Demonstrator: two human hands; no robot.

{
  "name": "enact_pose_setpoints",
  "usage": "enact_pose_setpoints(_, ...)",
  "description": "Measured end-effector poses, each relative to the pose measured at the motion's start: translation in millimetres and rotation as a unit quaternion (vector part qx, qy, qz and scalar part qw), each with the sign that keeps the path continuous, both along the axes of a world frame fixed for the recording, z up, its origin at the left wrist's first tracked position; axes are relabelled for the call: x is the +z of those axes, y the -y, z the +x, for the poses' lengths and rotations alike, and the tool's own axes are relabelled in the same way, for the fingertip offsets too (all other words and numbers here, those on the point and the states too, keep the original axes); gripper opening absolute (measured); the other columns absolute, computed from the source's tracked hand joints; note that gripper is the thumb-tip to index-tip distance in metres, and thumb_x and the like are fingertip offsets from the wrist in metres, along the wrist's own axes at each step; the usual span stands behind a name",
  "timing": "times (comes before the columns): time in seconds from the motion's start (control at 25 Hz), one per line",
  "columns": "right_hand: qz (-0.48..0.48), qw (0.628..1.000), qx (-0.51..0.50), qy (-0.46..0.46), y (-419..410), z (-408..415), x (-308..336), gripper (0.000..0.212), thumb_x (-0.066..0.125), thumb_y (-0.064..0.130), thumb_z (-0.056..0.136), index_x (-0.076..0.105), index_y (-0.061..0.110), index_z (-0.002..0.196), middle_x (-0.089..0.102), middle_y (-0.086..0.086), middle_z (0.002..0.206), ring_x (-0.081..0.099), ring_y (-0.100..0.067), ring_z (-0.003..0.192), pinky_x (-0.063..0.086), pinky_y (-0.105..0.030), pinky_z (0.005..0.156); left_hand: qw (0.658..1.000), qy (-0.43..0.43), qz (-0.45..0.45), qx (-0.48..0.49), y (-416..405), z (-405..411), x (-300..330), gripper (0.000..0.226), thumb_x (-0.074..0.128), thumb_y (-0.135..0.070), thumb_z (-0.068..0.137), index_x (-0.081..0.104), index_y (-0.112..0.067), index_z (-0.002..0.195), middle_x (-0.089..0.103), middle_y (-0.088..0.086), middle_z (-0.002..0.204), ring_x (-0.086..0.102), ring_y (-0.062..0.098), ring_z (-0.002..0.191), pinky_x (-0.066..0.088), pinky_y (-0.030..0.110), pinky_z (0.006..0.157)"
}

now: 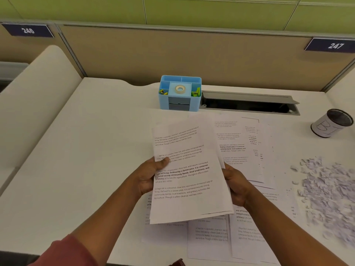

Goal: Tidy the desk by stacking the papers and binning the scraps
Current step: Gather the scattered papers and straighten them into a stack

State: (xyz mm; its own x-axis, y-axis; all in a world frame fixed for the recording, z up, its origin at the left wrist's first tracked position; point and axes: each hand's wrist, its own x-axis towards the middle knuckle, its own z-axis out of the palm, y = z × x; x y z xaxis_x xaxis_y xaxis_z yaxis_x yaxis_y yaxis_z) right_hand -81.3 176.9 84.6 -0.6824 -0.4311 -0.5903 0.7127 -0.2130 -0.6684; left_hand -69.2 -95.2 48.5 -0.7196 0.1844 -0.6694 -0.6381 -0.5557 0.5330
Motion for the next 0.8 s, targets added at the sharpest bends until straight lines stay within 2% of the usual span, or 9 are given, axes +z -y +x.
enact_pose_setpoints(0.08,-0.057,0.998,-0.025,0.032,-1.7,0.2,-1.7,0.047,0.056,0.033,0.095,0.062,0.01,0.135,0.065,-0.023,0.13,0.066,-0.042,0.11,0.056,-0.057,0.09,0.998,-0.009,-0.003,0.054,-5.4,-1.6,1.3,0.039,0.06,-0.006,0.096,0.059,-0.008,0.135,0.069,0.017,0.127,0.07,0.035,0.11,0.062,0.052,0.078)
enact_pose_setpoints(0.16,-0.143,0.984,-0.081,0.065,-3.8,4.4,-4.8,0.061,0.053,0.054,0.093,0.065,0.008,0.132,0.063,-0.022,0.134,0.062,-0.04,0.118,0.052,-0.056,0.098,0.992,-0.019,-0.007,0.125,-11.1,-3.1,3.3,0.031,0.058,-0.004,0.098,0.064,-0.01,0.128,0.072,0.015,0.122,0.074,0.03,0.099,0.063,0.046,0.069)
enact_pose_setpoints(0.24,-0.213,0.968,-0.114,0.066,0.4,12.2,-5.3,0.072,0.069,0.059,0.082,0.062,0.011,0.136,0.059,-0.019,0.14,0.057,-0.039,0.127,0.044,-0.057,0.105,0.982,-0.032,-0.012,0.186,-14.7,-4.7,2.9,0.026,0.059,-0.005,0.099,0.066,-0.013,0.123,0.074,0.012,0.118,0.075,0.027,0.095,0.063,0.044,0.066)
enact_pose_setpoints(0.32,-0.218,0.968,-0.112,0.05,13.1,22.8,-7.7,0.074,0.084,0.043,0.074,0.06,0.015,0.138,0.058,-0.017,0.142,0.053,-0.039,0.132,0.042,-0.061,0.106,0.974,-0.043,-0.014,0.224,-19.9,-5.5,5.8,0.025,0.061,-0.007,0.098,0.067,-0.015,0.121,0.075,0.01,0.116,0.075,0.026,0.096,0.063,0.045,0.067)
enact_pose_setpoints(0.4,-0.155,0.98,-0.12,0.026,29.6,28.1,-15.4,0.054,0.075,0.012,0.085,0.059,0.014,0.137,0.063,-0.015,0.137,0.058,-0.038,0.128,0.046,-0.064,0.102,0.969,-0.058,0.001,0.241,-27.3,-5.8,6.0,0.027,0.061,-0.007,0.098,0.066,-0.015,0.123,0.075,0.01,0.117,0.074,0.028,0.1,0.062,0.048,0.071)
enact_pose_setpoints(0.48,-0.071,0.985,-0.158,0.012,41.7,26.3,-16.9,0.049,0.063,-0.009,0.088,0.059,0.011,0.133,0.068,-0.015,0.13,0.065,-0.037,0.119,0.049,-0.062,0.1,0.966,-0.067,0.01,0.249,-33.0,-5.2,8.0,0.027,0.062,-0.007,0.097,0.065,-0.015,0.123,0.075,0.01,0.117,0.074,0.029,0.102,0.062,0.049,0.073)
enact_pose_setpoints(0.68,-0.008,0.984,-0.168,-0.05,26.1,12.0,-14.6,0.045,0.062,-0.013,0.086,0.063,0.01,0.124,0.071,-0.015,0.123,0.069,-0.034,0.111,0.058,-0.056,0.09,0.965,-0.08,-0.008,0.25,-10.0,-7.9,7.6,0.033,0.064,-0.002,0.094,0.064,-0.011,0.126,0.073,0.012,0.121,0.072,0.027,0.107,0.061,0.05,0.084)
enact_pose_setpoints(0.8,0.028,0.983,-0.155,-0.097,5.2,4.1,-11.9,0.048,0.068,-0.008,0.08,0.062,0.008,0.125,0.072,-0.015,0.122,0.069,-0.035,0.111,0.059,-0.053,0.087,0.97,-0.106,-0.024,0.218,19.9,-7.3,9.6,0.041,0.068,-0.002,0.089,0.062,-0.011,0.129,0.071,0.012,0.125,0.072,0.024,0.107,0.062,0.039,0.083)
